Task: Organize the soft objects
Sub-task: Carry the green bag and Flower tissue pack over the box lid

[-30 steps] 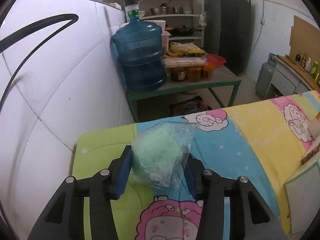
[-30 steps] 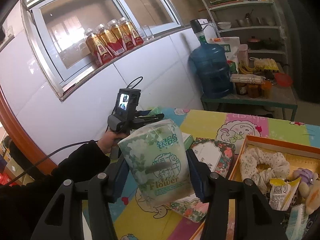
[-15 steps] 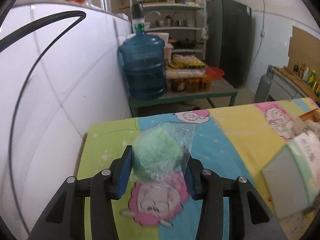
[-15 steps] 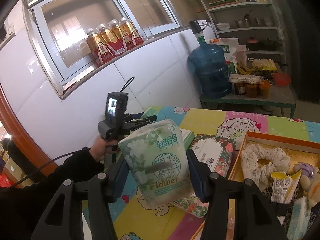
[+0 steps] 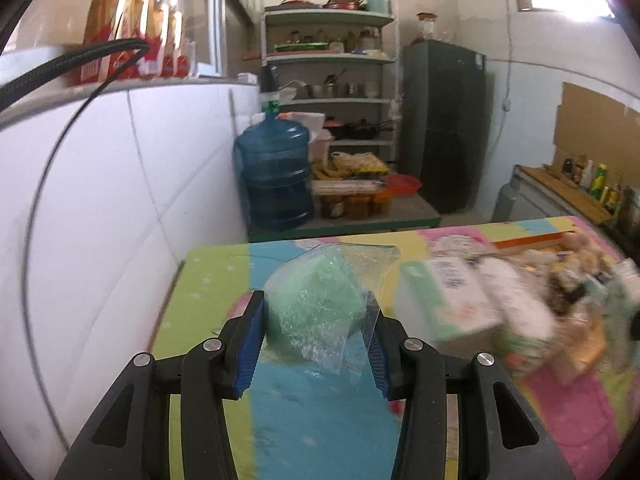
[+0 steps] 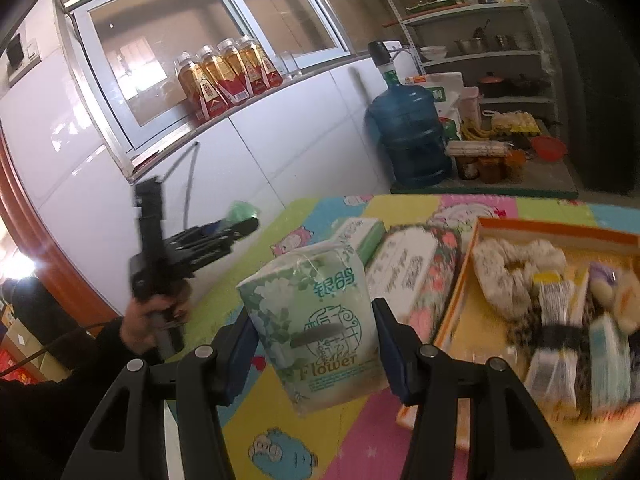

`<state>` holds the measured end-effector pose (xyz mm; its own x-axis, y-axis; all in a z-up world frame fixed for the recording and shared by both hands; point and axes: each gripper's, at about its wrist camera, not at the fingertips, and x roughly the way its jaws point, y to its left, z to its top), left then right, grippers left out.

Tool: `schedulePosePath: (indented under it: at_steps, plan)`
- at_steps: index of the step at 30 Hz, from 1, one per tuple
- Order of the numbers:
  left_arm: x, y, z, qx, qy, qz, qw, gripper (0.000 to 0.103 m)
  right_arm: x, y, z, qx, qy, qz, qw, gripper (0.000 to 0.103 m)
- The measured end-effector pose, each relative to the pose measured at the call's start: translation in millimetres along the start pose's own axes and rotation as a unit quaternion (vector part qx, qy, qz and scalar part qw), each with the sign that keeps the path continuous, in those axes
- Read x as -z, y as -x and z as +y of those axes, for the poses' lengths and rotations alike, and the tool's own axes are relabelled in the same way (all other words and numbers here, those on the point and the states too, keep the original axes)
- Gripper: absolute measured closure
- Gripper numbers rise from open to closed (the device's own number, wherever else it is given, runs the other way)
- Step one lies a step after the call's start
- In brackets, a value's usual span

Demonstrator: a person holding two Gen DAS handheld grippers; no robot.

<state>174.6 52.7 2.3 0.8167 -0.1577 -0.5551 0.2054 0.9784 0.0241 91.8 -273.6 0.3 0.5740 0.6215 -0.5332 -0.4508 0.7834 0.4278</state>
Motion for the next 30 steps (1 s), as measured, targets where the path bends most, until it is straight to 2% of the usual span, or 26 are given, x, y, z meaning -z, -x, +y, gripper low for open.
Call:
schedulePosePath:
  at_steps: [6, 17, 23, 30]
  plan:
    - [10, 35, -50, 0.033, -0.009, -0.011, 0.9993, 0.056, 23, 23, -12, 0.015, -0.024, -0.008, 1.000, 0.048]
    - [8, 48, -151, 0.095, -0.024, -0.024, 0.9949, 0.056, 44, 78, -49, 0.085, -0.046, -0.054, 0.994, 0.048]
    - [2, 46, -199, 0.103, -0.015, -0.035, 0.9939, 0.056, 50, 106, -79, 0.127, -0.057, -0.079, 0.987, 0.048]
    - [-9, 24, -231, 0.104, 0.000, -0.037, 0.9939, 0.056, 55, 127, -110, 0.176, -0.055, -0.092, 0.978, 0.048]
